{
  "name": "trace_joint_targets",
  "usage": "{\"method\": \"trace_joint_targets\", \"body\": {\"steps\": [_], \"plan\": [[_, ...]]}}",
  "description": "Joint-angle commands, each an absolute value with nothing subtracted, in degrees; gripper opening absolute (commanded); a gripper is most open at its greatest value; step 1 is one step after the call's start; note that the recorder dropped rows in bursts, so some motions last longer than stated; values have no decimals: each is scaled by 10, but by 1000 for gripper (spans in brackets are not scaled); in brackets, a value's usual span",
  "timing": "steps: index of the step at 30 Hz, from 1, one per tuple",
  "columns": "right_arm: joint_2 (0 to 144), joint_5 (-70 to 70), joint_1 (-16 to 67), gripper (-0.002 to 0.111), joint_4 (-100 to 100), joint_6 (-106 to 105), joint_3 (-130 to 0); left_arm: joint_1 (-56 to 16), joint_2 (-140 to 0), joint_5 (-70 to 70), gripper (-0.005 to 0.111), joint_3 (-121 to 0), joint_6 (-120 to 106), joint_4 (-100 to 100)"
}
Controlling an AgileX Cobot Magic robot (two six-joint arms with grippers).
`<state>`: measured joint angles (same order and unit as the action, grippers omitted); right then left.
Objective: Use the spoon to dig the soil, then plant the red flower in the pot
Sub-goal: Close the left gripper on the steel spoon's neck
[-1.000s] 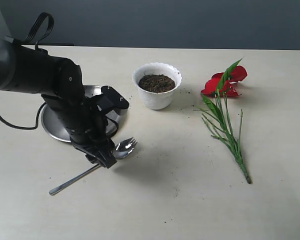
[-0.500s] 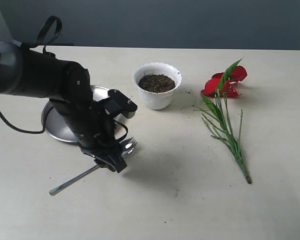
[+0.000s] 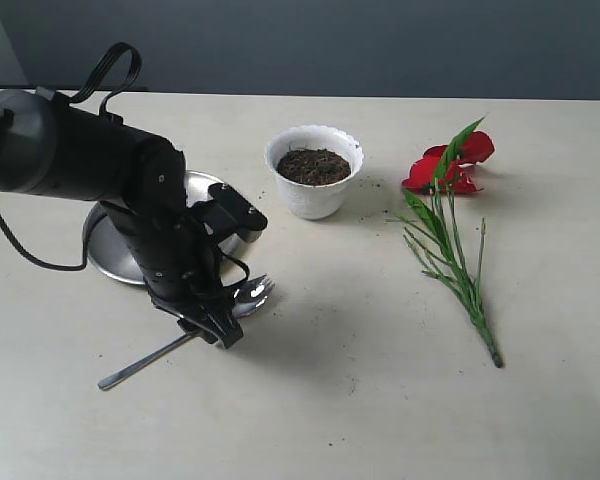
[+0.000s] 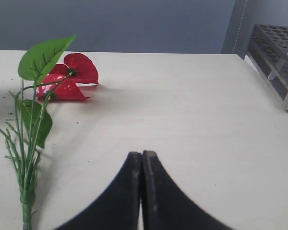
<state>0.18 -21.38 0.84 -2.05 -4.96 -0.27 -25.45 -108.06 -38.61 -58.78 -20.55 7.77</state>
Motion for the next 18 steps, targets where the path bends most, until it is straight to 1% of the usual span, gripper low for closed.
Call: {"method": "trace_joint_targets", "body": {"steps": [1, 18], "plan": [[0, -207, 7, 0, -20, -50, 0, -258, -1086, -387, 50, -590, -201, 88], [0, -207, 7, 0, -20, -50, 0, -258, -1087, -377, 50, -590, -250, 130]]}}
